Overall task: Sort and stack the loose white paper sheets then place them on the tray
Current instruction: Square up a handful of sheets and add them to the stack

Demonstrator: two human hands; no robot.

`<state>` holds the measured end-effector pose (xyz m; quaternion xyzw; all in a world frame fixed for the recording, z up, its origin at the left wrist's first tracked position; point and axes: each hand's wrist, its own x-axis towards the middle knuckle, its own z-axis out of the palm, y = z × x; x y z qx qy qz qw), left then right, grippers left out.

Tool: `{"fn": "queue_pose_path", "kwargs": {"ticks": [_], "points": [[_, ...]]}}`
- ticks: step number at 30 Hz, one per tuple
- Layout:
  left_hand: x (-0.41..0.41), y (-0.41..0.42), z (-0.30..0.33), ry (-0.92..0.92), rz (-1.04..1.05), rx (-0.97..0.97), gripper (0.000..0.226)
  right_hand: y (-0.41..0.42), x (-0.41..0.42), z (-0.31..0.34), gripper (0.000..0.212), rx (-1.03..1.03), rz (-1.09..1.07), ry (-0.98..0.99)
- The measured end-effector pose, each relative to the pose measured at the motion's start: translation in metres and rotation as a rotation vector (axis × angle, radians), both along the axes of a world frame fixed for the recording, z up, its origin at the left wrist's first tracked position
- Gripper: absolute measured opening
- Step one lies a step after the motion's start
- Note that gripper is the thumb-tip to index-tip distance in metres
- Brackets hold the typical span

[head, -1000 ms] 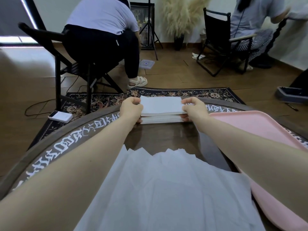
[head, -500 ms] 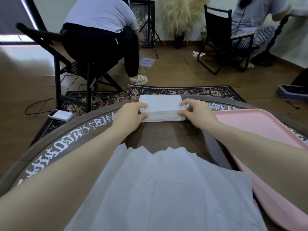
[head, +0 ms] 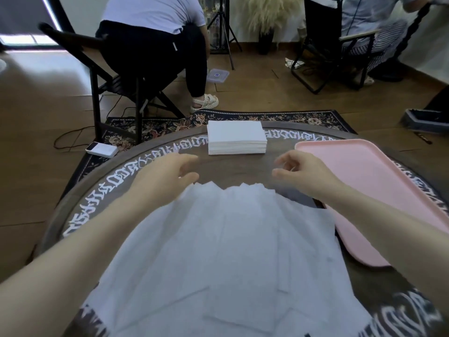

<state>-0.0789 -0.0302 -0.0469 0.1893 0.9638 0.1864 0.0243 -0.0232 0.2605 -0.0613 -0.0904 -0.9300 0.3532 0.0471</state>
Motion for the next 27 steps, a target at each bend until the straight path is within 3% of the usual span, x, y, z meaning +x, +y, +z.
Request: {"fn": "queue_pose_path", "kwargs": {"ticks": [5,15,21,24,27], "points": [[0.076,-0.016,0.012,-0.079,-0.053,-0.123,0.044,-0.01,0.059,0.002,0.01,-0.181,-0.035,-0.158],[0.182,-0.021,0.013,-0.235,-0.147,-0.287,0.061,-0.027,0.117,0.008,0.024,-0.192,-0.095,-0.267],[0.205,-0.027,0.011,-0.246,-0.158,-0.319,0.064,-0.034,0.129,0.017,0.041,-0.187,-0.11,-0.36],[0.203,-0.024,0.007,-0.199,-0.156,-0.338,0.066,-0.025,0.13,0.023,0.023,-0.157,-0.173,-0.296],[0.194,-0.018,0.003,-0.16,-0.174,-0.377,0.079,-0.016,0.136,0.022,0.026,-0.162,-0.24,-0.434]]}}
